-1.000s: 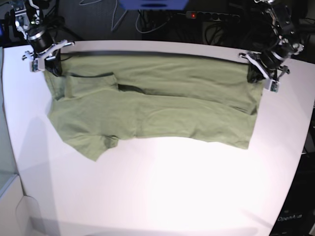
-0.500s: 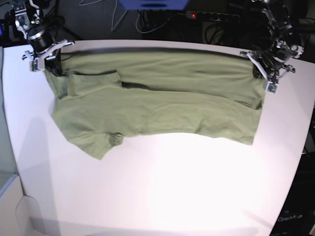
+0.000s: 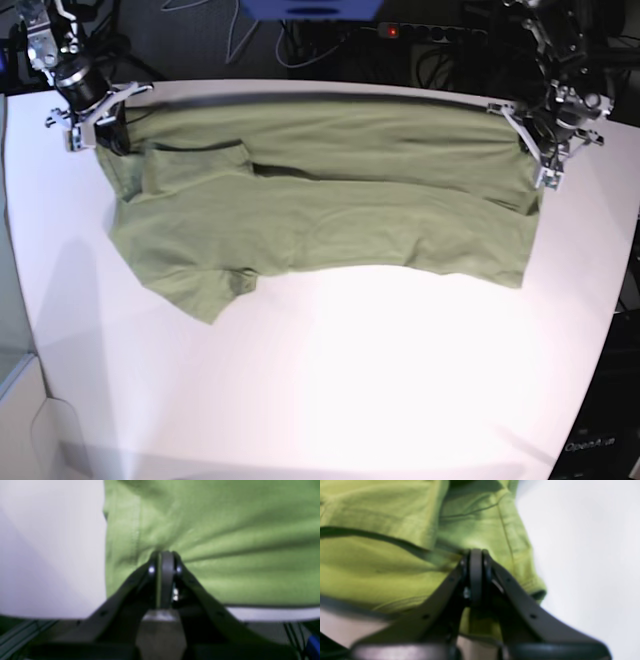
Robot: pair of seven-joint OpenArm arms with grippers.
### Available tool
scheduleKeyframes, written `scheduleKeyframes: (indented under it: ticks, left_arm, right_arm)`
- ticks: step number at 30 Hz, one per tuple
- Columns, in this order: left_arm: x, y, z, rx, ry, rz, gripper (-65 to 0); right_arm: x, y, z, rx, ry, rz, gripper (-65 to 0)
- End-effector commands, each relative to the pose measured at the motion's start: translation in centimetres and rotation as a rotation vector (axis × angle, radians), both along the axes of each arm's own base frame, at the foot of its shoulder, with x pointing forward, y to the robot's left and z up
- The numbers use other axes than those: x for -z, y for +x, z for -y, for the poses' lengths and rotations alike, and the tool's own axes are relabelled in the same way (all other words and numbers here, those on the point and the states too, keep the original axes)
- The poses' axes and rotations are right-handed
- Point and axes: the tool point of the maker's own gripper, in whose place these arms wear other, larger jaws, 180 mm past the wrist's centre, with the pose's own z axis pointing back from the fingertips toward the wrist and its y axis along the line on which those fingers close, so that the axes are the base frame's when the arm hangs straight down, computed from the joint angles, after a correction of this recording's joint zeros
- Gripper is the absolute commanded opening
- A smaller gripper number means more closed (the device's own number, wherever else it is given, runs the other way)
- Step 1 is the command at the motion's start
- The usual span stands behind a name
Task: Fold the T-shirt properly
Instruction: 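Open both grippers and release the shirt edge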
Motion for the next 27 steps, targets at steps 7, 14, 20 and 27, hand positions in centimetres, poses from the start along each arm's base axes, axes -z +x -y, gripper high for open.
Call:
scheduleKeyframes:
  ticks: [7,14,20,27]
  left_arm:
    - [-1.3,0.9,-1.3,-0.011,0.063,0.011,-62.6]
    - [-2.4,2.5,-1.5,-0.009,0.075,0.051,-62.6]
    - [-2.7,2.8,-1.7,-0.016,0.077,0.045,-62.6]
    - [-5.4,4.8,-5.0,-0.112,0.127,0.086,-62.4]
  right_arm:
    - [-1.1,0.5,2.5,0.039,-0.060,0.002,-63.5]
    - [-1.7,1.0,3.1,0.050,-0.066,0.025,-63.5]
    - [-4.0,1.9,1.7,0.018,-0.051,0.084,-63.7]
    - [-7.9,3.6,1.5,0.008,-0.062,0.175,-63.5]
